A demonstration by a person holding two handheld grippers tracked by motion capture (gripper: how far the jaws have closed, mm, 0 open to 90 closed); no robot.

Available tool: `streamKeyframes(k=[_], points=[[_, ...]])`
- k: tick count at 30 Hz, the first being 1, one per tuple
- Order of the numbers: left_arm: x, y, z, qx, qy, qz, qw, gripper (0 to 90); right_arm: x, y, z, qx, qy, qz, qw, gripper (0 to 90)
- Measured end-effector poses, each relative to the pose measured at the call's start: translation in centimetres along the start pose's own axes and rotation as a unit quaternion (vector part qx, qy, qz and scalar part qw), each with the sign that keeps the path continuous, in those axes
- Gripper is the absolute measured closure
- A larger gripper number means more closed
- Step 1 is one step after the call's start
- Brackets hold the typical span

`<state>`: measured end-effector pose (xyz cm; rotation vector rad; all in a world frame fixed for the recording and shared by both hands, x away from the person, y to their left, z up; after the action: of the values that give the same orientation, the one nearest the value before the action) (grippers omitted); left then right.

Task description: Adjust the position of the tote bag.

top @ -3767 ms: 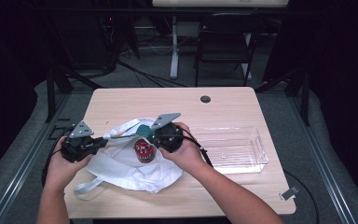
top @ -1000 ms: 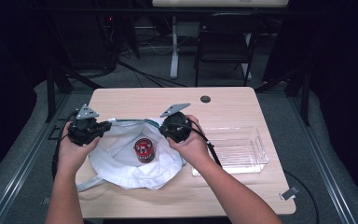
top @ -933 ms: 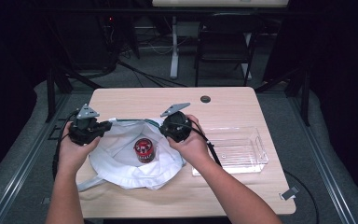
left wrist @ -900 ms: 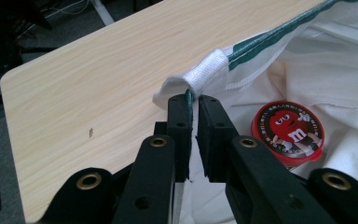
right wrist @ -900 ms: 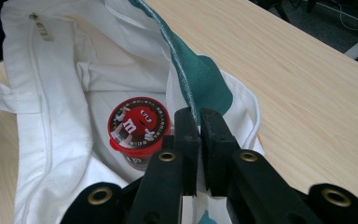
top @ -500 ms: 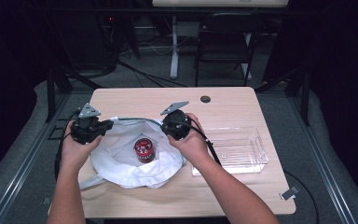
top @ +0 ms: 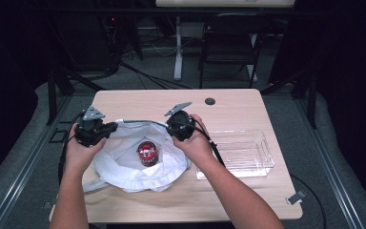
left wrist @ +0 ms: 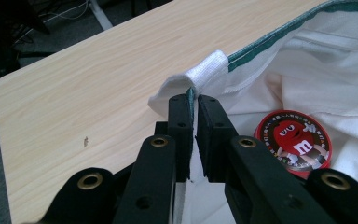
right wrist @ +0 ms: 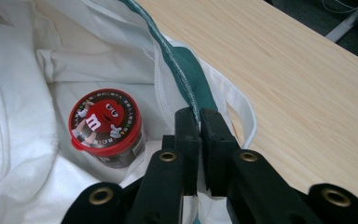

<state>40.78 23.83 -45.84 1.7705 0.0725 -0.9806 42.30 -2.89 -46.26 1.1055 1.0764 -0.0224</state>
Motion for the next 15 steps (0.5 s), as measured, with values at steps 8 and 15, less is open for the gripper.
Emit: streamKeyframes(k=[8,15], points=[[0.9,-0.1,-0.1,0.002,0.010,-0.006,0.9999,86.5,0.7,-0.1,0.2,-0.002,-0.006,-0.010,0.9999,86.4],[1.7,-0.3,-0.4,0.001,0.023,-0.010,0.9997,86.9,1.1,-0.1,0.1,0.004,-0.005,-0.010,0.9999,86.4]])
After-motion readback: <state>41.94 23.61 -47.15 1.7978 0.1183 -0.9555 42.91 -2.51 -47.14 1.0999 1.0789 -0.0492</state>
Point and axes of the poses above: each handheld gripper's, and its own axes: x roughly forward along the jaws, y roughly out of its top, z roughly to its right, the point moved 3 cm from there along x, roughly forward along the jaws, and after that the axes turned 2 degrees about x, right-handed, at the moved point
